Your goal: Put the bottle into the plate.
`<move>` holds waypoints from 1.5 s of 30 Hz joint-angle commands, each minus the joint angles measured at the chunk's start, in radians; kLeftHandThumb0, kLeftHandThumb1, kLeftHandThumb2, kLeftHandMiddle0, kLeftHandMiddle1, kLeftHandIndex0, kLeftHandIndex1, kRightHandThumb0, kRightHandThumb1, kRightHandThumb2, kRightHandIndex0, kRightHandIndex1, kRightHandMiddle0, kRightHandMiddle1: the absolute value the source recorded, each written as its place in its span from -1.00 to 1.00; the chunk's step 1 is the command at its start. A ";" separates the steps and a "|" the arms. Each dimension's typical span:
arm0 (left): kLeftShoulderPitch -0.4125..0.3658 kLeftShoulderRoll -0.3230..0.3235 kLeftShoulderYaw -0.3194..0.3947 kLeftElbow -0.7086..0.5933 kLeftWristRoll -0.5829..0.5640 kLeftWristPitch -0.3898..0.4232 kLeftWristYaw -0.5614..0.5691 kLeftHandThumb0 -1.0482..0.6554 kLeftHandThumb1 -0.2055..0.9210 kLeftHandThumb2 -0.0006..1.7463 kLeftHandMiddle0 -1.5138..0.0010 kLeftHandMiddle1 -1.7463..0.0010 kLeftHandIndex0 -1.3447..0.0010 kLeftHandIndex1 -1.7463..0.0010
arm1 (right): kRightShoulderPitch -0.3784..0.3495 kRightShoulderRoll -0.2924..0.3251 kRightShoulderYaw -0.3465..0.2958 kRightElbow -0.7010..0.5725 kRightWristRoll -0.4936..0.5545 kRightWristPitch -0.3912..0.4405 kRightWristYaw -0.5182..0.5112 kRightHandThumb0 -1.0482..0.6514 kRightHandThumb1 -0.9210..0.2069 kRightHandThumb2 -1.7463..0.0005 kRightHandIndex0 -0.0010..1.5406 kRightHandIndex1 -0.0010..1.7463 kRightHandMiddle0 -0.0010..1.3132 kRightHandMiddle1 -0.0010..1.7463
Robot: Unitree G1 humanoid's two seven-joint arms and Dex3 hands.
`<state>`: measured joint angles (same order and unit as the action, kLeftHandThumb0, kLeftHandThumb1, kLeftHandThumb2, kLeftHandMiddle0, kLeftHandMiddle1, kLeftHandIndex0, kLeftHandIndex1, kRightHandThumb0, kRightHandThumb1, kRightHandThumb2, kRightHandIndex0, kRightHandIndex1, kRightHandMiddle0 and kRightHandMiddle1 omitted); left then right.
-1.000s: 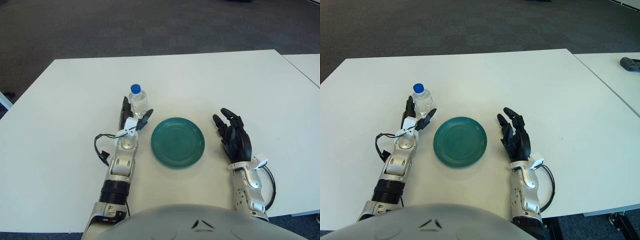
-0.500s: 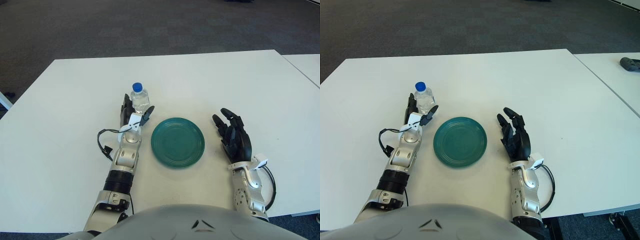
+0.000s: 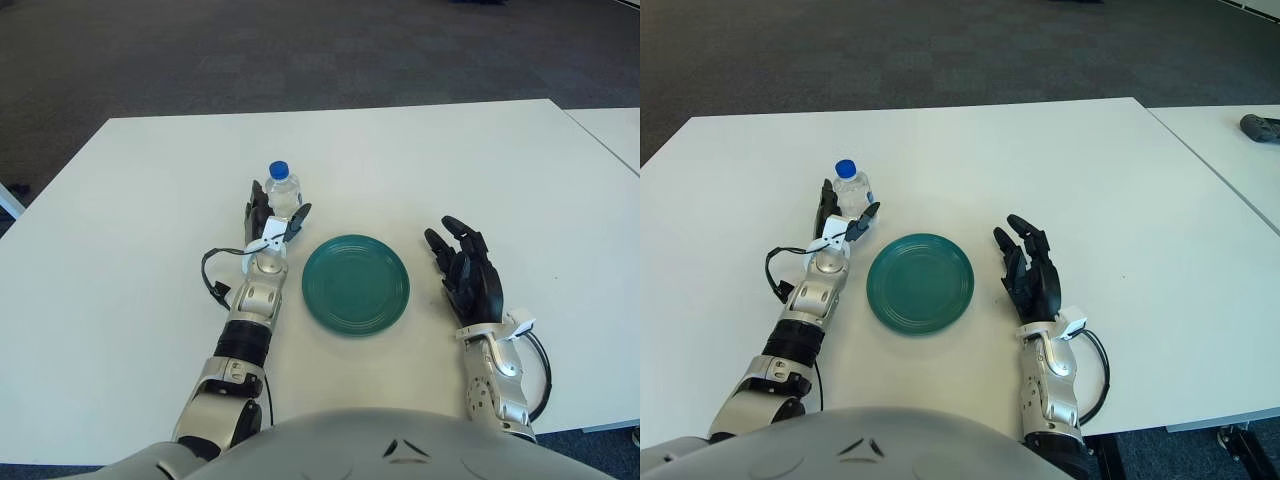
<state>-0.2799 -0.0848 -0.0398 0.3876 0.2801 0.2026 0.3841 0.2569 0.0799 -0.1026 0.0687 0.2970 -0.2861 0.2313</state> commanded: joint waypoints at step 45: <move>0.031 -0.063 -0.022 -0.004 -0.068 -0.406 0.012 0.24 -0.17 0.58 -0.72 -1.00 -0.62 -1.00 | 0.024 0.027 0.023 0.071 0.002 -0.005 0.008 -0.59 -1.00 0.24 -0.33 -0.33 -0.85 0.10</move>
<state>-0.2921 -0.1303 -0.0341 0.5286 0.1976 -0.2408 0.4165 0.2625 0.1036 -0.0775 0.0742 0.2959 -0.3241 0.2430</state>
